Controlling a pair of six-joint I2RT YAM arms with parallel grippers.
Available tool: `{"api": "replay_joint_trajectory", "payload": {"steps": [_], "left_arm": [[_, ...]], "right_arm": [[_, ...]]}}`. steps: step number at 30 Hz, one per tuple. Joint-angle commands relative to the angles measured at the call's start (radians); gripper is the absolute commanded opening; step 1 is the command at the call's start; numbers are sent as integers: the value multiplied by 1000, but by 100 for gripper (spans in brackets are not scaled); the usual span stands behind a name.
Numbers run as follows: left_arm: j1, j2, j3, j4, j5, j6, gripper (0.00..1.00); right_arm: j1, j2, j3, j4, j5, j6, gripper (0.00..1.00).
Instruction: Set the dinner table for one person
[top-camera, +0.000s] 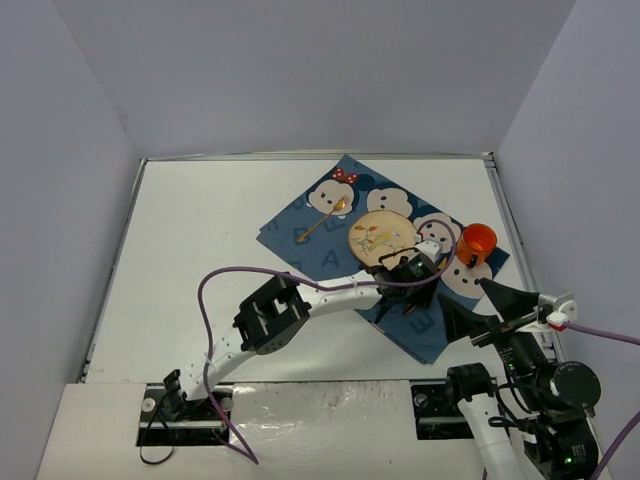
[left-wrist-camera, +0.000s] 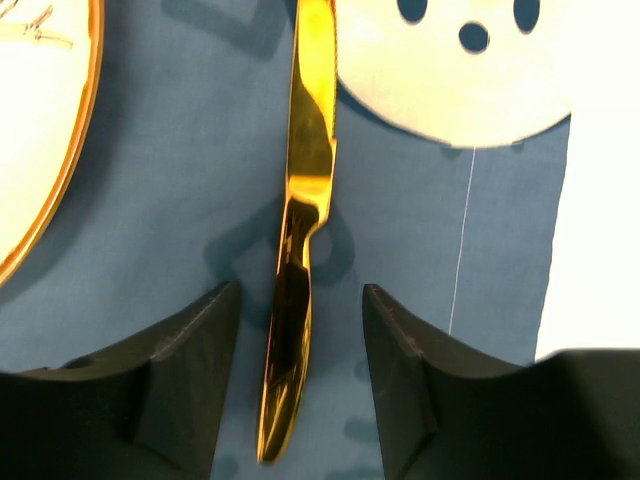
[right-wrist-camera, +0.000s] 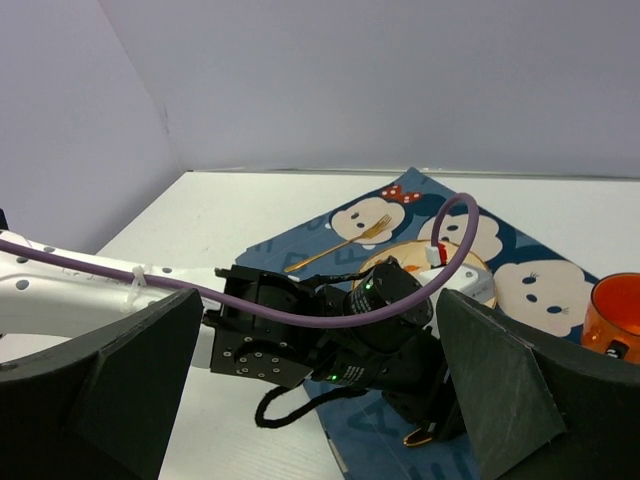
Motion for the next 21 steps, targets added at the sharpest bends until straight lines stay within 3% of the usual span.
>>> {"api": "replay_joint_trajectory", "payload": {"steps": [1,7,13,21], "left_arm": [[-5,-198,-38,32,-27,20,55],[11,-399,-197,27,-111,50,68],[85,-710,-480,-12,-259,101,82],[228,-1166,-779,-184,-466,183,94]], "right_arm": [[8,47,69,75,27,-39,100],[8,75,113,65,67,-80,100],[9,97,130,59,113,-99,100],[10,102,145,56,178,-99,100]]}}
